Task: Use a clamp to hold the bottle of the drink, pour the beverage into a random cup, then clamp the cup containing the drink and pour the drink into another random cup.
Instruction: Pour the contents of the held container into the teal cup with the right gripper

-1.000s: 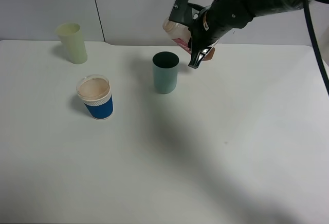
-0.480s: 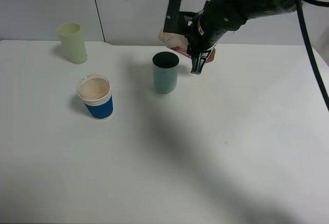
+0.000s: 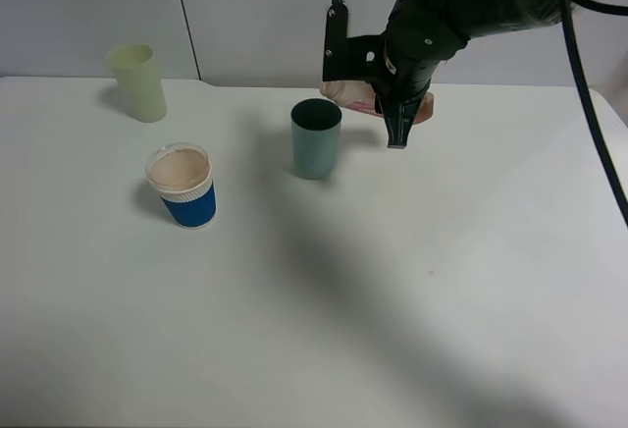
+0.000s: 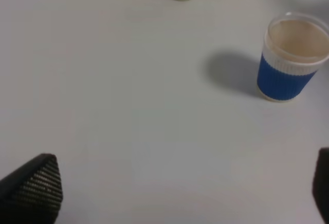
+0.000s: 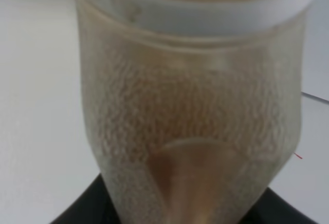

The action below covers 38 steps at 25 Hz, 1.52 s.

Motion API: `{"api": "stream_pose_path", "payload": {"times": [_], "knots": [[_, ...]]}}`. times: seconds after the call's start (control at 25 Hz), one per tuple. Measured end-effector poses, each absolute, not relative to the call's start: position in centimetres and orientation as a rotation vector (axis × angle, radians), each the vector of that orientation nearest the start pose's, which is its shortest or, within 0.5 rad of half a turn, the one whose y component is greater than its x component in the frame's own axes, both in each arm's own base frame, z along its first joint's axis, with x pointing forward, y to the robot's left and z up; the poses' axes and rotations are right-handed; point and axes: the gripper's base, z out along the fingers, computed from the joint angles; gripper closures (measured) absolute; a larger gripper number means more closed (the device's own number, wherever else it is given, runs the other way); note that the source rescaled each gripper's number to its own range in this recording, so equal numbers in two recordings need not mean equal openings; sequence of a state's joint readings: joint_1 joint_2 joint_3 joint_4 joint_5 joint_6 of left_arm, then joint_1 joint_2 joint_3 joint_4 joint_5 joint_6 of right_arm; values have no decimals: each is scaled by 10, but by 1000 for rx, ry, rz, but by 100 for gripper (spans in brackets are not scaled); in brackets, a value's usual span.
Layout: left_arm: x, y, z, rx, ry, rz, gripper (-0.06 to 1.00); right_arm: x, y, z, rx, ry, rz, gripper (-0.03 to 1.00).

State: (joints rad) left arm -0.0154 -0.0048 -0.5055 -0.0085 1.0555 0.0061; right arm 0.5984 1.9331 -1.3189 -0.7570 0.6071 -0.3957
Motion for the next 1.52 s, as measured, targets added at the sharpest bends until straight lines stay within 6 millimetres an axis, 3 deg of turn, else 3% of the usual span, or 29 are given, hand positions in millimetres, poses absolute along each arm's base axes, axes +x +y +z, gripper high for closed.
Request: {"api": "stream_pose_path", "payload": {"times": [0.32,0.6,1.52], "knots": [[-6,-1,279,22,2029,-16,-5,357,204,197,-1821,1844,-713,97],[-6,-1,279,22,2029,-16,-5,363,216,220,-1790,1783,-760,97],[-6,-1,279,22,2029,-16,-5,354,218,219,-1949,1747,-879,97]]}}
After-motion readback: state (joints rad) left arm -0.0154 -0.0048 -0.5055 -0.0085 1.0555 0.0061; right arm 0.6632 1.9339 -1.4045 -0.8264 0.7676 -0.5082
